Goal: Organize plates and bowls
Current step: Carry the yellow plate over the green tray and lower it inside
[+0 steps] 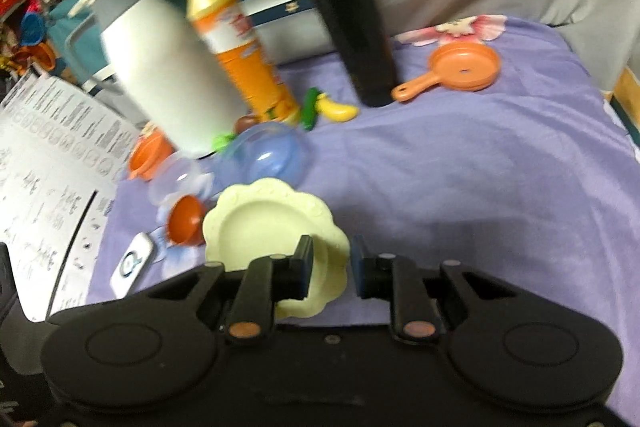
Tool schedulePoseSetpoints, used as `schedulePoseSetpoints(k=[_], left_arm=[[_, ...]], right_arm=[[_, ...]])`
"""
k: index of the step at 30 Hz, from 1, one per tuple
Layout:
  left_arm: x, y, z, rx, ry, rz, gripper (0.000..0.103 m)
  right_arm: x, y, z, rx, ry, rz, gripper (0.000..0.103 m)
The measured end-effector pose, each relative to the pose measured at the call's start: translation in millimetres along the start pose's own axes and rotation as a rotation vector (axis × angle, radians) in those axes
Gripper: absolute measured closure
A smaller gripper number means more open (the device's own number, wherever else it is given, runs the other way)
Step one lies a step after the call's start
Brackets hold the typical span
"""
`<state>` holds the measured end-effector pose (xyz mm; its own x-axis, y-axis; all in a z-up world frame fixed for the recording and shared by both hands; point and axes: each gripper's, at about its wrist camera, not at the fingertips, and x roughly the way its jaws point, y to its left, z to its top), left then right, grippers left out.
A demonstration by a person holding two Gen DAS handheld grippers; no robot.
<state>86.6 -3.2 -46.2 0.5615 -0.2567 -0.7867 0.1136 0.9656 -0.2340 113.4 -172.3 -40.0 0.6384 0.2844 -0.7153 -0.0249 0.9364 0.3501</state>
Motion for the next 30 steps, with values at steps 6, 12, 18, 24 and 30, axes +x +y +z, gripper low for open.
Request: schedulePoseSetpoints(k=[6, 12, 18, 24, 30], left_arm=[[-42, 38, -21, -0.030, -0.004, 0.038, 0.077], [-78, 76, -45, -0.066, 0.012, 0.059, 0.077], [-107, 114, -75, -0.103, 0.061, 0.071, 0.077], [-116, 150, -101, -0.160, 0.114, 0.088, 0.077], [-114, 168, -118, -0.190, 0.151, 0.085, 0.077]], right_arm=[[-10, 52, -23, -0.034, 0.028, 0.037, 0.082], [-15, 105, -48, -0.084, 0.072, 0.077, 0.082], [-12, 149, -75, -0.129, 0.162, 0.114, 0.082], [-1, 186, -101, -0.188, 0.246, 0.129, 0.082], [11, 208, -123, -0.236, 0.320, 0.108, 0.082]])
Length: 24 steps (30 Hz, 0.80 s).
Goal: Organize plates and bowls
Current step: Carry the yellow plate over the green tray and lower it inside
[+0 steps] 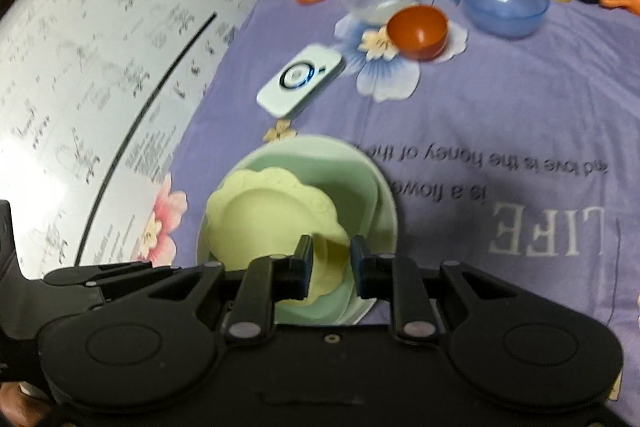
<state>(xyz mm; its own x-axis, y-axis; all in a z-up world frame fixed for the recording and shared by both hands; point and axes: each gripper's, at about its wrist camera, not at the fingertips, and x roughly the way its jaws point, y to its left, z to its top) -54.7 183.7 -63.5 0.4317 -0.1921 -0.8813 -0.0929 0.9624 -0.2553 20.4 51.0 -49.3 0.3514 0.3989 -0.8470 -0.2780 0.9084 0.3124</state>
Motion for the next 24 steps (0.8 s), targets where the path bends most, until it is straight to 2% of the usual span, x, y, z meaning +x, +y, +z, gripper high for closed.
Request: schedulePoseSetpoints(k=[8, 13, 16, 17, 18, 20, 21, 22, 23, 24], left_arm=[[13, 15, 2, -0.026, 0.011, -0.001, 0.076], [19, 19, 4, -0.026, 0.009, -0.006, 0.071], [21, 20, 4, -0.019, 0.002, 0.002, 0.061], [21, 20, 4, -0.017, -0.003, 0.005, 0.054], [20, 20, 4, -0.017, -0.008, 0.009, 0.044], [18, 22, 5, -0.015, -0.026, 0.014, 0.036], [16, 22, 5, -0.012, -0.037, 0.012, 0.032], [14, 23, 6, -0.011, -0.048, 0.010, 0.029], [11, 23, 6, -0.010, -0.060, 0.010, 0.022], [8, 23, 6, -0.008, -0.075, 0.014, 0.015]], right_arm=[[22, 11, 2, -0.019, 0.038, -0.029, 0.083], [36, 12, 4, -0.028, 0.059, -0.042, 0.082], [41, 12, 5, -0.035, 0.062, -0.045, 0.080], [42, 13, 5, -0.040, 0.058, -0.049, 0.080], [42, 13, 6, -0.049, 0.051, -0.058, 0.077], [39, 14, 6, -0.066, 0.035, -0.067, 0.072], [37, 14, 6, -0.071, 0.028, -0.062, 0.061], [35, 13, 7, -0.073, 0.018, -0.059, 0.046], [32, 14, 7, -0.079, 0.007, -0.060, 0.039], [29, 14, 6, -0.089, -0.009, -0.063, 0.027]])
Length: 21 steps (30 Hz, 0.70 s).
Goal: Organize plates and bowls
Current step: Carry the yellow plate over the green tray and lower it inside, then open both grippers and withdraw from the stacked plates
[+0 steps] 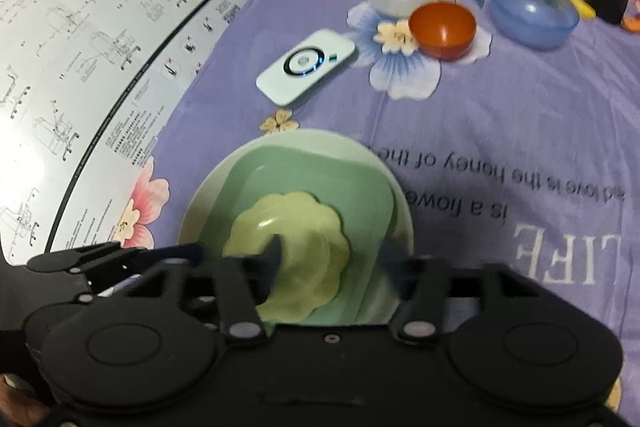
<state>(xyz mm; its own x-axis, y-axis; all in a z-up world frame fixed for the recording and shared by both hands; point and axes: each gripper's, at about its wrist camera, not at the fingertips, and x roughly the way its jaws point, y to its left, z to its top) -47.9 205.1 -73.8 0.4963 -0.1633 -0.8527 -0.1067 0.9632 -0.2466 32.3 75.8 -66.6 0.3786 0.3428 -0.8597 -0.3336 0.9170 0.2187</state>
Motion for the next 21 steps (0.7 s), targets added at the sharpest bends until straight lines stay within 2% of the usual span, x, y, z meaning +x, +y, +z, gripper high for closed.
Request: schedulePoseSetpoints(k=[2, 4, 6, 9, 21], left_arm=[[-7, 0, 1, 0.009, -0.034, 0.010, 0.010], [-14, -2, 3, 0.022, -0.060, 0.019, 0.008], [-20, -2, 4, 0.029, -0.084, 0.026, 0.002], [-27, -2, 5, 0.036, -0.113, 0.031, 0.000], [-40, -21, 18, 0.070, -0.181, 0.059, 0.000]], right_arm=[[-7, 0, -1, -0.017, -0.030, -0.001, 0.020], [-13, -1, 0, -0.026, -0.049, 0.001, 0.009], [-19, -2, 0, -0.023, -0.071, 0.003, 0.005], [-28, -5, 0, -0.018, -0.102, 0.008, 0.000], [-56, -26, -2, 0.060, -0.166, 0.029, 0.000]])
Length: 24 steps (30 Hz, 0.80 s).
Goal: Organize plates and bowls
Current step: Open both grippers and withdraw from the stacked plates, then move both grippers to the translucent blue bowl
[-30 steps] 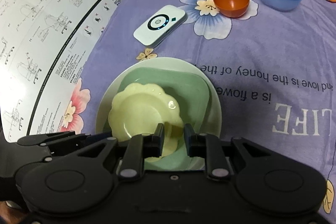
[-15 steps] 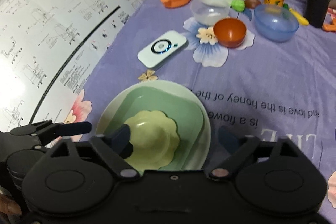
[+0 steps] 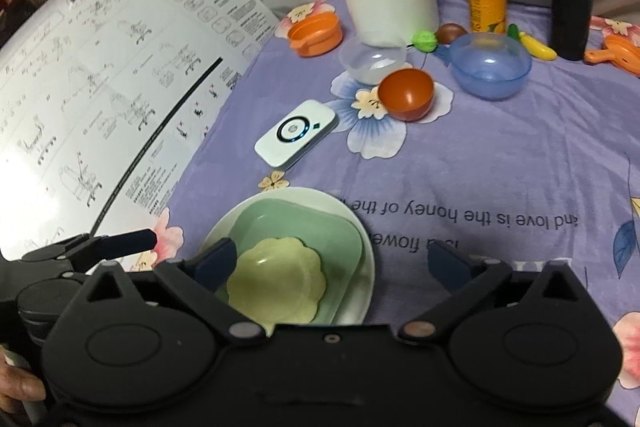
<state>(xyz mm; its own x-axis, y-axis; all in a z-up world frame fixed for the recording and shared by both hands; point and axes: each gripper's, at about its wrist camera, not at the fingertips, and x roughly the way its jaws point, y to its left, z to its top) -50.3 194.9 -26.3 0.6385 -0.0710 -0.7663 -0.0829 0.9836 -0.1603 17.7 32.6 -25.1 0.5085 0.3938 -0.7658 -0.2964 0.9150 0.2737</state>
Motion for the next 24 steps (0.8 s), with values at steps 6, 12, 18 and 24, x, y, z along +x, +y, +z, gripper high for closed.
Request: schedulePoseSetpoints(k=[6, 12, 18, 24], left_arm=[[0, -13, 13, -0.020, -0.021, -0.007, 0.000], [6, -29, 22, 0.000, -0.010, 0.009, 0.000], [19, -49, 26, 0.043, 0.027, 0.034, 0.000], [32, -71, 29, 0.093, 0.041, 0.006, 0.000]], right_arm=[[-16, -19, 4, 0.057, -0.046, -0.005, 0.000], [-29, -41, 3, 0.112, -0.082, -0.011, 0.000], [-35, -63, 1, 0.169, -0.102, -0.011, 0.000], [-42, -87, -2, 0.218, -0.125, -0.025, 0.000]])
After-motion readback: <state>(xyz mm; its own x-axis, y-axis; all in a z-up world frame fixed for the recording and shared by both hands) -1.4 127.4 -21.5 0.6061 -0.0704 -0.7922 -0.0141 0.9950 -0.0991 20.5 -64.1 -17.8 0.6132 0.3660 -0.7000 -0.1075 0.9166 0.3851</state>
